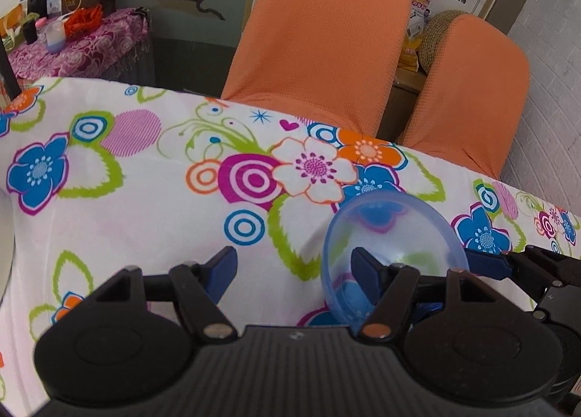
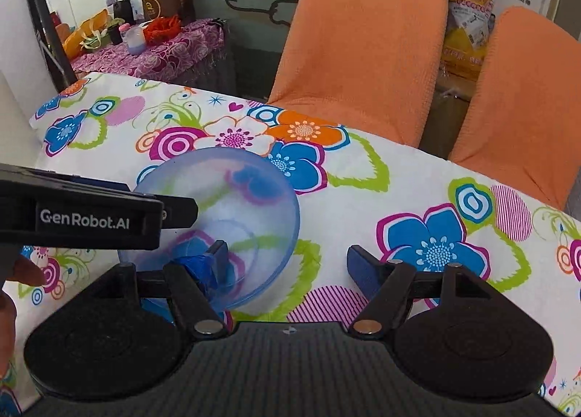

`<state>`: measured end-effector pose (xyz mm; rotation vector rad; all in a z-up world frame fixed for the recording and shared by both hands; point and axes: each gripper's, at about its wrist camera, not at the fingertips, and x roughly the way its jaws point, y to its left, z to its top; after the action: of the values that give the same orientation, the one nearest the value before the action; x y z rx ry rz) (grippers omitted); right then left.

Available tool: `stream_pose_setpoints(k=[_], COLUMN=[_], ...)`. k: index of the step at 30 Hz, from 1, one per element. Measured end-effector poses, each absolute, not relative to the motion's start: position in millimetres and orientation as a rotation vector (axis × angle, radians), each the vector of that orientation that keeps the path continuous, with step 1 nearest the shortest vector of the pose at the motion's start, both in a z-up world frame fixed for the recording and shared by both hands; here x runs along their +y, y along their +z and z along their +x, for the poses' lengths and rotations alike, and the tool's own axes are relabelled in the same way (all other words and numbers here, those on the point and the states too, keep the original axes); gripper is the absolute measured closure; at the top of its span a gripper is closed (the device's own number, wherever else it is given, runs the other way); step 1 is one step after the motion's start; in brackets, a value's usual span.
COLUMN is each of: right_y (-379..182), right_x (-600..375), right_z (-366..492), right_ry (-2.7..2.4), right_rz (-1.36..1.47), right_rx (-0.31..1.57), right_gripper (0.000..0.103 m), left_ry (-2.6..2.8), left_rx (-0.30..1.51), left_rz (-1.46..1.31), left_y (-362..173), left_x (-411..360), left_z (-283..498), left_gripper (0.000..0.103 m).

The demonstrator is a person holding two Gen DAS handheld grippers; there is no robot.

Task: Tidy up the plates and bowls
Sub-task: 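Carry the blue bowl into the white bowl and open the left gripper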

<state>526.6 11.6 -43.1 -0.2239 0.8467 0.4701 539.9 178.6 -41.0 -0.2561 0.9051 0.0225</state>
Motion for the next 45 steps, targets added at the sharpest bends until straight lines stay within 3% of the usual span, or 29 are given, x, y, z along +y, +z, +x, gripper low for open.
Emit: stream_pose_setpoints(k=[11,15,19,22,33,45], right_y=[-38.3,-41.1,-42.5,-41.6,-32.9,10.4], right_x=[13.7,16.2,24.1,30.3,12.5,-54.7], right_z=[522.8,519.7,514.9,510.0,478.6,379.1], right_ry=[0.51,0.516,0.581,0.622,0.619,0.582], right_rz=[-0.181,-0.212,-0.216,-0.2,-0.084,-0.081], right_rx=[0.829,0.821,0.837,0.857,0.936,0.889], right_gripper=[0.041,0.049,0.063,0.064,0.059,0.057], left_ry=[0.015,0.02,-0.006,-0.035,-0.112,-0.222], left_rx=[0.898,0.889,0.883,0.904,0.995,0.953], left_rz=[-0.211,-0.197,-0.178,-0.222,-0.37,-0.321], left_y=[-42.0,-42.7,-41.8,-40.3,-34.3,20.5], left_x=[173.5,171.1,165.6,165.3,166.5,94.8], left_z=[538.9,537.4,535.5,533.9,505.8,403.5], left_gripper=[0.033,0.034,0.067,0.083,0.084,0.084])
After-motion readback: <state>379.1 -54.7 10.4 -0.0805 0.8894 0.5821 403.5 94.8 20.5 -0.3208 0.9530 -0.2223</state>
